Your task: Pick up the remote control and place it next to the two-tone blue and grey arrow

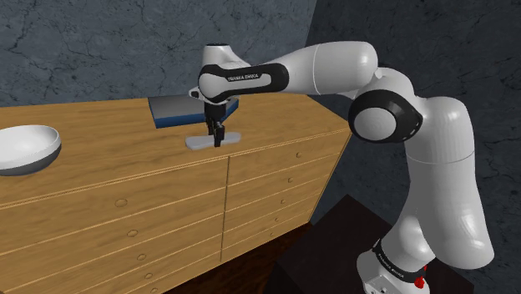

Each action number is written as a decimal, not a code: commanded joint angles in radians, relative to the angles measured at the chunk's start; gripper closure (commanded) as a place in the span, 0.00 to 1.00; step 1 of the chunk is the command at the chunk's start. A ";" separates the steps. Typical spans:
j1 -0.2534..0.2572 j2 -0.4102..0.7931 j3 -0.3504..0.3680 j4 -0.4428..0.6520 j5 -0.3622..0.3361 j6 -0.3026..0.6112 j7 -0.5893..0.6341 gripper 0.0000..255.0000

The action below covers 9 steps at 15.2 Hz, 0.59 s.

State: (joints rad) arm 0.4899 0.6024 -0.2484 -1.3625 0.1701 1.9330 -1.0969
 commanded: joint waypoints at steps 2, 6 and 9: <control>0.000 0.013 0.002 -0.018 0.004 0.032 -0.003 1.00; 0.000 0.027 0.005 -0.038 0.008 0.065 -0.006 1.00; 0.000 0.027 0.005 -0.038 0.008 0.065 -0.006 1.00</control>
State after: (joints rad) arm 0.4900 0.6290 -0.2438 -1.4003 0.1778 1.9969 -1.1023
